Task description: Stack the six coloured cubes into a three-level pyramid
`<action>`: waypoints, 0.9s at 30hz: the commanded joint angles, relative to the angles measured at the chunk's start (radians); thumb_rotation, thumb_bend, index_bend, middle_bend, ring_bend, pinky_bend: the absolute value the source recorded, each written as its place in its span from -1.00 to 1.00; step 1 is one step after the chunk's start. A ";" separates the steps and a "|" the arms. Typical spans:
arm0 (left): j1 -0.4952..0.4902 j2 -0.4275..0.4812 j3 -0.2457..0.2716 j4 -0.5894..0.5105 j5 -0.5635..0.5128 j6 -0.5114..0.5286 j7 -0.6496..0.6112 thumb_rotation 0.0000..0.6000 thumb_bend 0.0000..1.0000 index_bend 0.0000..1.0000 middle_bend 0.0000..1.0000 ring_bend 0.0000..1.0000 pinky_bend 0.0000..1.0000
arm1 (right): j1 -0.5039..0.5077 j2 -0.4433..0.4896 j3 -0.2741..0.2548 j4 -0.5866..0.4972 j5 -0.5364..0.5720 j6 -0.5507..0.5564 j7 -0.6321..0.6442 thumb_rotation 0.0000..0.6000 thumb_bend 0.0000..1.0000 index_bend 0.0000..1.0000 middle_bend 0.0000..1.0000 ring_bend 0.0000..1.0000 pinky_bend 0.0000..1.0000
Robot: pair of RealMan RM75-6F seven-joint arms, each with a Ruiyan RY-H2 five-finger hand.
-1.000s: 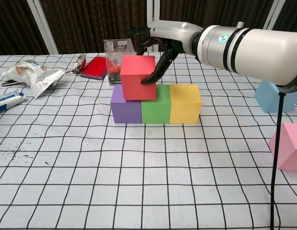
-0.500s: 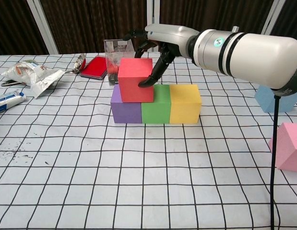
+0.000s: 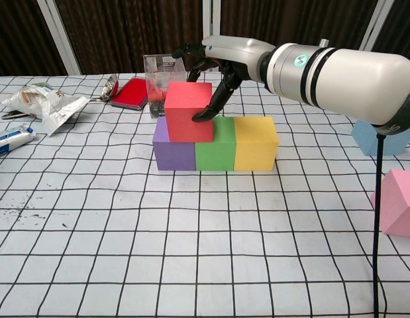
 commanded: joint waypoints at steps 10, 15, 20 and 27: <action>-0.002 0.001 -0.002 0.000 0.002 -0.001 0.001 1.00 -1.00 -0.77 -0.64 -0.98 -0.87 | -0.002 0.000 0.003 0.000 0.003 0.003 0.005 1.00 -0.68 -1.00 -0.21 -1.00 -1.00; -0.002 0.000 -0.001 0.000 0.001 -0.002 0.002 1.00 -1.00 -0.77 -0.64 -0.98 -0.88 | 0.001 0.003 0.012 -0.002 0.008 -0.002 0.013 1.00 -0.68 -1.00 -0.21 -1.00 -1.00; -0.002 0.000 -0.002 -0.001 0.001 -0.002 0.002 1.00 -1.00 -0.77 -0.64 -0.98 -0.88 | 0.002 0.003 0.008 0.001 0.009 -0.004 0.009 1.00 -0.68 -1.00 -0.21 -1.00 -1.00; 0.000 -0.002 -0.001 0.003 0.000 -0.003 0.003 1.00 -1.00 -0.77 -0.64 -0.98 -0.88 | 0.001 -0.002 0.004 0.007 0.018 -0.009 0.012 1.00 -0.68 -1.00 -0.21 -1.00 -1.00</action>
